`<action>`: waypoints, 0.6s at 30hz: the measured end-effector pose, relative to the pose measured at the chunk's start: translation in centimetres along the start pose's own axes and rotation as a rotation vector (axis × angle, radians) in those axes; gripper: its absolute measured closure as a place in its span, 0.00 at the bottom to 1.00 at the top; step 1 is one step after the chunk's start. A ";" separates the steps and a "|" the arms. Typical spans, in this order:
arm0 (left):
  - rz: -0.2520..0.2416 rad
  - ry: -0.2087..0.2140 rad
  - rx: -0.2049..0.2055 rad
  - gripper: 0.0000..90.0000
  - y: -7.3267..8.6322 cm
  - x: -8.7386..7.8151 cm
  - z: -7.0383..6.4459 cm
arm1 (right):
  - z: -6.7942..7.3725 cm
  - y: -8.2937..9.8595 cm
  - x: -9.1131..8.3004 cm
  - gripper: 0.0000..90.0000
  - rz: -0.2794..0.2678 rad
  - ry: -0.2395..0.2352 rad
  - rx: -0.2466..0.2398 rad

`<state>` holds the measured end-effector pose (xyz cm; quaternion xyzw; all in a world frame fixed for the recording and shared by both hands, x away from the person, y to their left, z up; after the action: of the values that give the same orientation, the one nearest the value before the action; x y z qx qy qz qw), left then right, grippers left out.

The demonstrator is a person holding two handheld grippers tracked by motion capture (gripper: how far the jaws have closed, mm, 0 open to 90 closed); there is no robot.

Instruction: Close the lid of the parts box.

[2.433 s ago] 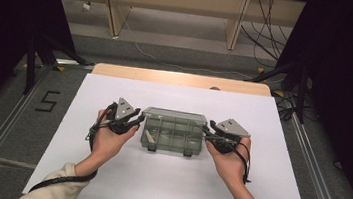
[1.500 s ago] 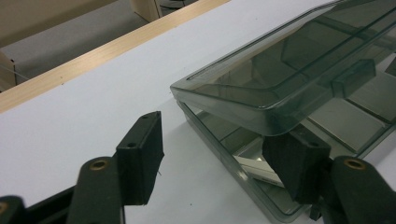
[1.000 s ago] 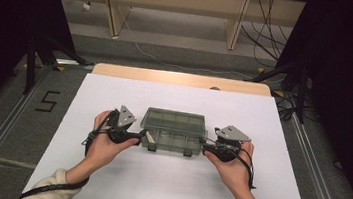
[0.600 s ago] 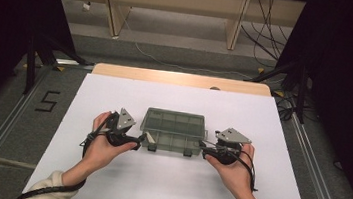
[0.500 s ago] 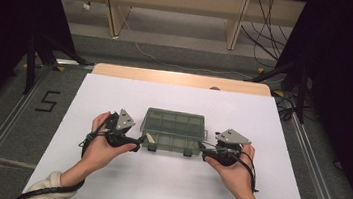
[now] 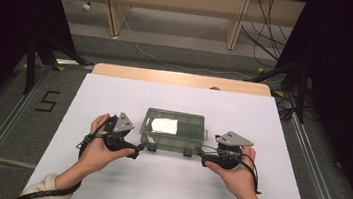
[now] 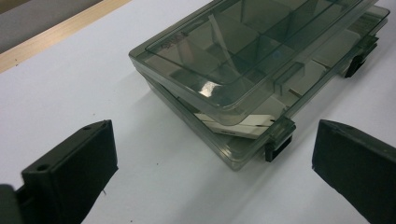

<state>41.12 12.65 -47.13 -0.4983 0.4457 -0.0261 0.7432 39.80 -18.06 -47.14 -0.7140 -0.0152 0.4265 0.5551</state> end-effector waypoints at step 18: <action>-0.038 0.008 -0.018 0.01 -1.4 -1.2 0.1 | -0.2 -1.9 -1.1 0.19 -0.073 0.005 -0.016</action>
<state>41.00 12.58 -45.32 -0.5133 0.4393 -0.0380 0.7363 40.05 -18.07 -44.93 -0.7184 -0.0433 0.4042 0.5646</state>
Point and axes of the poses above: each handheld gripper's, and its own axes: x roughly forward along the jaws, y roughly out of its underside, z roughly to its left, the point moved 4 cm from there along x, roughly forward along the jaws, and after that the axes turned 3 degrees about z, right-handed, at the moved point
